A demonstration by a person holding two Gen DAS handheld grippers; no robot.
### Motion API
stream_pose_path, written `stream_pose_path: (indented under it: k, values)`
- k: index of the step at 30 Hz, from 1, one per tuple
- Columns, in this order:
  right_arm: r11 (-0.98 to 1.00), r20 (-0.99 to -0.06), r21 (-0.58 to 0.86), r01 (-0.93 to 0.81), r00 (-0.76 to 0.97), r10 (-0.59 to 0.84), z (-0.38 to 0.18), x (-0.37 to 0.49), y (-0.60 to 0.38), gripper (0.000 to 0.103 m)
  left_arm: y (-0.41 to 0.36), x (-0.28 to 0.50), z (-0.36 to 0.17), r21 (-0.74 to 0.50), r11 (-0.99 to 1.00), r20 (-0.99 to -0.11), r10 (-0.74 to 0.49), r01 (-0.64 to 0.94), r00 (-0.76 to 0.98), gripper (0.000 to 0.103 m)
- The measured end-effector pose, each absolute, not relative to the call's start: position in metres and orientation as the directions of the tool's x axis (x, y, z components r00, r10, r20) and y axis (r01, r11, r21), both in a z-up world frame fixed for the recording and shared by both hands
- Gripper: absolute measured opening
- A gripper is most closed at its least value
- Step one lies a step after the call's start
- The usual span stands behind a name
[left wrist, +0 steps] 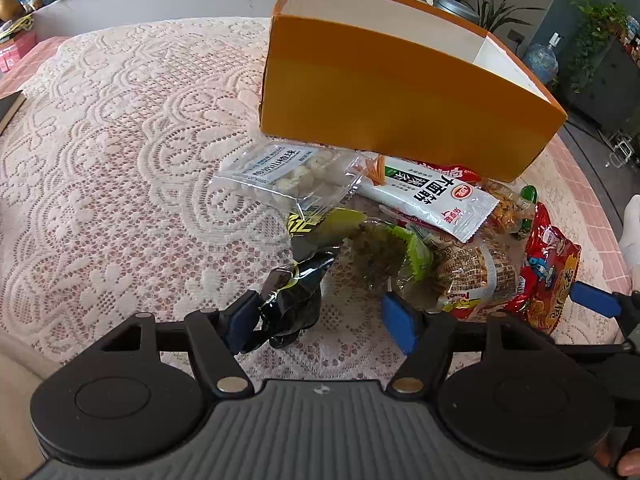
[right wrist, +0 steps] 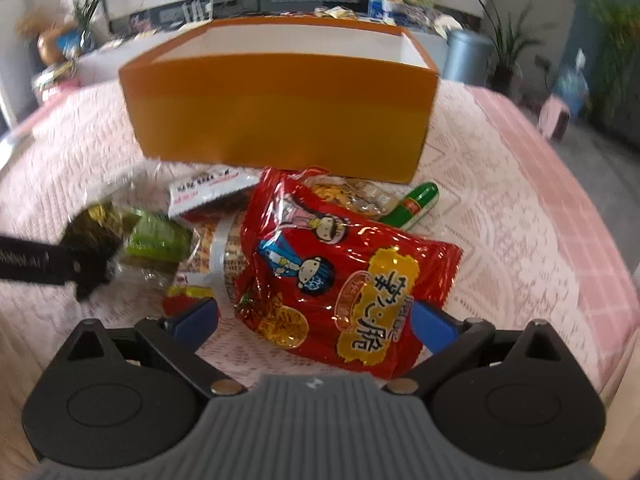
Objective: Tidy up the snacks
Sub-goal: 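Grasp the black-green packet with the left tool while the right tool grasps the red chip bag, then lift both packets and carry them over the orange box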
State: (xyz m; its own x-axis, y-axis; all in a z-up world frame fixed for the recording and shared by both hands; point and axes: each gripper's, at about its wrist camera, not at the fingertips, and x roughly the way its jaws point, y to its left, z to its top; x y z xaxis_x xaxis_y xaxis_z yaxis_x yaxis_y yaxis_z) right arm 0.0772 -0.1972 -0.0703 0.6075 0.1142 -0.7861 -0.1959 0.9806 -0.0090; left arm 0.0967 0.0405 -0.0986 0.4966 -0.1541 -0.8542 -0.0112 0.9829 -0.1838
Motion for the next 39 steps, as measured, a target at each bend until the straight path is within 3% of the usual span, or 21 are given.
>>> stream_pose_path:
  k: [14,16,25,30,35,39]
  values:
    - [0.932,-0.763,-0.19,-0.308,0.644,0.057,-0.094,0.084,-0.177,0.098,0.044,0.104,-0.112,-0.191,0.982,-0.864,-0.163,-0.01,0.477,0.067]
    - [0.931,-0.756,-0.2,-0.305,0.653,0.051,-0.096,0.082,-0.178,0.086,0.045,0.103,-0.112,-0.193,0.981,-0.863,-0.161,-0.018,0.478,0.061]
    - [0.929,-0.737,-0.222,-0.296,0.674,0.039,-0.083,0.067,-0.182,0.07,0.046,0.099,-0.113,-0.163,0.986,-0.859,-0.127,-0.03,0.496,0.038]
    - [0.928,-0.69,-0.245,-0.281,0.723,0.037,-0.067,0.053,-0.185,0.066,0.045,0.096,-0.11,-0.151,0.988,-0.857,-0.122,-0.018,0.5,0.038]
    - [0.923,-0.644,-0.275,-0.269,0.765,0.031,-0.052,0.041,-0.187,0.051,0.043,0.094,-0.108,-0.153,0.988,-0.853,-0.128,-0.007,0.506,0.037]
    - [0.927,-0.607,-0.281,-0.247,0.794,0.027,-0.04,0.033,-0.19,0.049,0.046,0.089,-0.106,-0.173,0.985,-0.842,-0.141,-0.015,0.52,0.037]
